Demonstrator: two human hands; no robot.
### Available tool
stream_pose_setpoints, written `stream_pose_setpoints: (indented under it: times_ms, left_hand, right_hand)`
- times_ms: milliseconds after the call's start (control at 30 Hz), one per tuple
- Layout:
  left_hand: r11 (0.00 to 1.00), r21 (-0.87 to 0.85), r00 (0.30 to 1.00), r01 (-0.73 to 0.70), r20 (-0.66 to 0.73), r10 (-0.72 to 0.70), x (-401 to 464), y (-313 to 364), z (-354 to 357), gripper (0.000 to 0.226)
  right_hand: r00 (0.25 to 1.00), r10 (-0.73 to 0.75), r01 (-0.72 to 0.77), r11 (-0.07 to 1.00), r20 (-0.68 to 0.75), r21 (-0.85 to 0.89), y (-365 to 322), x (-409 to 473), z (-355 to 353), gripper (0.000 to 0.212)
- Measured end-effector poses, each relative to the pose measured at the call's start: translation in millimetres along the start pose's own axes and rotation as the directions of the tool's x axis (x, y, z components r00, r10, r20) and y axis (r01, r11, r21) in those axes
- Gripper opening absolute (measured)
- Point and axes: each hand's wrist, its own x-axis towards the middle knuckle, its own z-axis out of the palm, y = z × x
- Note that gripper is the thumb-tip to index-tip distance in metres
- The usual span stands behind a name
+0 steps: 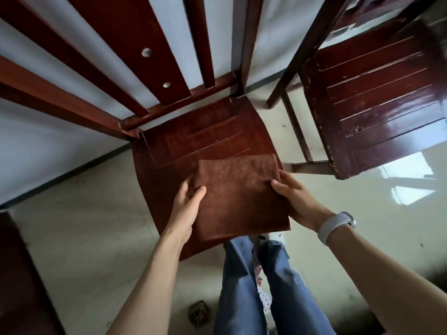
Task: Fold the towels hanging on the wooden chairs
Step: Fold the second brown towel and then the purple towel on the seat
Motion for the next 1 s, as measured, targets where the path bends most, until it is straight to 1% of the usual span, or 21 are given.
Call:
stream_pose_setpoints:
  times_ms: [67, 133, 200, 300, 400, 467, 567, 633, 767, 900, 1000]
  left_hand:
    - [1.000, 0.009, 0.997, -0.007, 0.080, 0.006, -21.8, 11.4, 11.0, 0.046]
    - [0.999, 0.030, 0.989, -0.034, 0.145, 0.029, -43.8, 22.8, 27.8, 0.057]
    - [0.988, 0.091, 0.977, -0.121, 0.186, 0.103, -67.3, 37.1, 50.9, 0.060]
    - [0.928, 0.226, 0.939, -0.295, 0.247, 0.238, -101.8, 65.6, 104.9, 0.061]
    - [0.843, 0.314, 0.890, -0.437, 0.285, 0.355, -133.9, 89.2, 178.5, 0.061]
    - [0.797, 0.349, 0.860, -0.494, 0.332, 0.388, -153.9, 101.9, 235.2, 0.060]
    - [0.745, 0.382, 0.822, -0.547, 0.413, 0.392, -186.1, 112.0, 326.0, 0.059]
    - [0.704, 0.381, 0.781, -0.599, 0.469, 0.411, -207.4, 116.2, 387.7, 0.058]
    - [0.630, 0.354, 0.692, -0.692, 0.575, 0.436, -248.0, 125.7, 505.1, 0.057]
    - [0.609, 0.313, 0.623, -0.729, 0.672, 0.401, -274.0, 137.9, 606.3, 0.053]
    - [0.617, 0.290, 0.588, -0.732, 0.726, 0.356, -281.2, 145.9, 678.2, 0.050]
  right_hand:
    - [0.999, -0.020, 0.018, 0.995, 0.026, 0.094, -9.9, -28.8, -12.6, 0.036]
    - [0.999, -0.050, 0.048, 0.990, 0.009, 0.130, -19.4, -57.2, -29.5, 0.034]
    - [0.996, -0.087, 0.091, 0.986, -0.031, 0.138, -27.7, -84.5, -51.5, 0.033]
    - [0.982, -0.139, 0.157, 0.977, -0.127, 0.142, -43.6, -125.6, -93.5, 0.029]
    - [0.942, -0.231, 0.256, 0.964, -0.244, 0.074, -60.0, -171.0, -149.6, 0.024]
    - [0.905, -0.302, 0.321, 0.947, -0.298, 0.017, -69.7, -201.7, -196.2, 0.024]
    - [0.830, -0.399, 0.416, 0.908, -0.389, -0.044, -83.0, -250.1, -273.5, 0.025]
    - [0.769, -0.445, 0.468, 0.881, -0.459, -0.069, -90.5, -281.5, -324.7, 0.025]
    - [0.649, -0.471, 0.550, 0.833, -0.598, -0.059, -98.2, -335.2, -416.5, 0.024]
    - [0.501, -0.469, 0.610, 0.788, -0.727, -0.088, -109.9, -370.9, -488.9, 0.022]
    - [0.404, -0.462, 0.638, 0.761, -0.790, -0.118, -125.0, -385.0, -541.7, 0.018]
